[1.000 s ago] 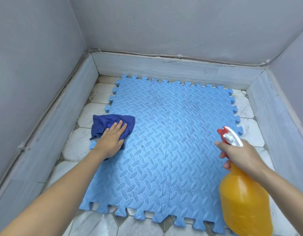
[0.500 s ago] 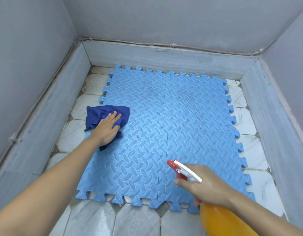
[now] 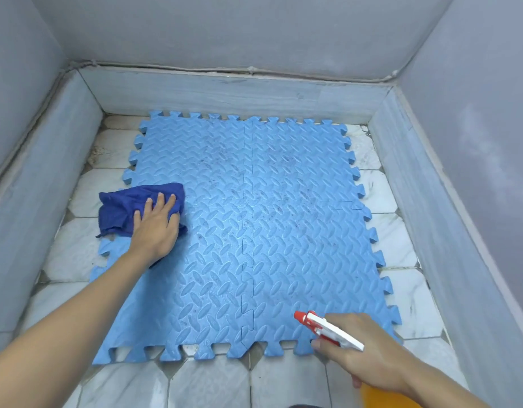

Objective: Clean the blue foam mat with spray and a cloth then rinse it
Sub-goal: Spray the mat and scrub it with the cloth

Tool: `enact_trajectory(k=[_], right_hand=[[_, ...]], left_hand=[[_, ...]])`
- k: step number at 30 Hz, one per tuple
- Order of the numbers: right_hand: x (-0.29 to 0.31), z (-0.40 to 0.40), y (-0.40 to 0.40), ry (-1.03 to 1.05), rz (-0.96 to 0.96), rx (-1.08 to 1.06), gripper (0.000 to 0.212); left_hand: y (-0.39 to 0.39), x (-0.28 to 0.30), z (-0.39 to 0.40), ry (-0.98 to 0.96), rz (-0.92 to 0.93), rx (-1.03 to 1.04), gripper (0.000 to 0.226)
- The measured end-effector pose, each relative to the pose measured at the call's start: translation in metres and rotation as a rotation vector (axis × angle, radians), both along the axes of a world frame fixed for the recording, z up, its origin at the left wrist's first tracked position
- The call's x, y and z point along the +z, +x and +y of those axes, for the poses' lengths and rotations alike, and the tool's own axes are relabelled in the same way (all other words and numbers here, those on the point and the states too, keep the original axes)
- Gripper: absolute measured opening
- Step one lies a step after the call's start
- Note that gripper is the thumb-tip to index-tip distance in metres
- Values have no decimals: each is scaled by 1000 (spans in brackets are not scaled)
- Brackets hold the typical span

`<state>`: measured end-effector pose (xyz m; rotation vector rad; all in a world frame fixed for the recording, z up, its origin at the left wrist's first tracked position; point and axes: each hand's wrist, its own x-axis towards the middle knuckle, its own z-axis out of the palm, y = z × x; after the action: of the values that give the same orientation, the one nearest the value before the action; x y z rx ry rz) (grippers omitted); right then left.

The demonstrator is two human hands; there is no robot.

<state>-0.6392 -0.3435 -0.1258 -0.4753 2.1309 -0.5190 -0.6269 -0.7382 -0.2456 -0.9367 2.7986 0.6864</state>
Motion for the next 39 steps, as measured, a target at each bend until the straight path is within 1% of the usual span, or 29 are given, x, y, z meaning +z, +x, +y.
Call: enact_trajectory(k=[2,4,6,8,9,11,12,13,15,16,18,20,21,23,26,29,31,33,39], right_hand=[[4,27,-1,6,23,-160,33],[10,56,1,22,76,-307,31],[15,81,4,33,111,-419,25],[16,100,9,32,134,-513,26],[15,107,12,30,142,-565,24],[14,113,16,6,150,-675,9],[12,114,17,-1,162,-701,9],[10,116,18,1,175,-705,14],[11,115,15,9,200,-708,30],[13,114,12,0,218,-713,33],[18,108,3,-41,249,-733,26],[22,95,-8,-96,244,-753,18],[23,87,-13,-107,241,-745,18],[23,68,-24,-99,262,-710,26],[26,46,-44,-122,297,-722,33],[37,31,-62,-183,295,-725,30],[41,21,-72,-194,302,-668,26],[42,12,-78,-189,308,-629,27],[37,5,-82,-195,301,-677,26]], left_hand=[[-10,2,15,1,23,30,53],[-21,4,32,17,51,38,54],[-30,4,51,14,73,39,55],[-38,4,75,22,93,49,55],[-42,5,88,33,104,51,55],[-51,4,115,57,113,14,55],[-55,2,127,69,113,-19,55],[-59,1,137,76,115,-56,55],[-69,0,150,65,124,-145,56],[-73,0,153,59,117,-201,56],[-79,-1,156,37,76,-312,56],[-78,-6,153,-56,29,-404,57],[-76,-9,151,-115,18,-429,59],[-72,-15,150,-208,17,-420,62],[-74,-16,152,-215,5,-354,63],[-74,-15,151,-208,5,-317,65],[-70,-18,147,-207,13,-278,65],[-65,-20,140,-201,9,-238,67],[-63,-18,134,-199,12,-260,65]])
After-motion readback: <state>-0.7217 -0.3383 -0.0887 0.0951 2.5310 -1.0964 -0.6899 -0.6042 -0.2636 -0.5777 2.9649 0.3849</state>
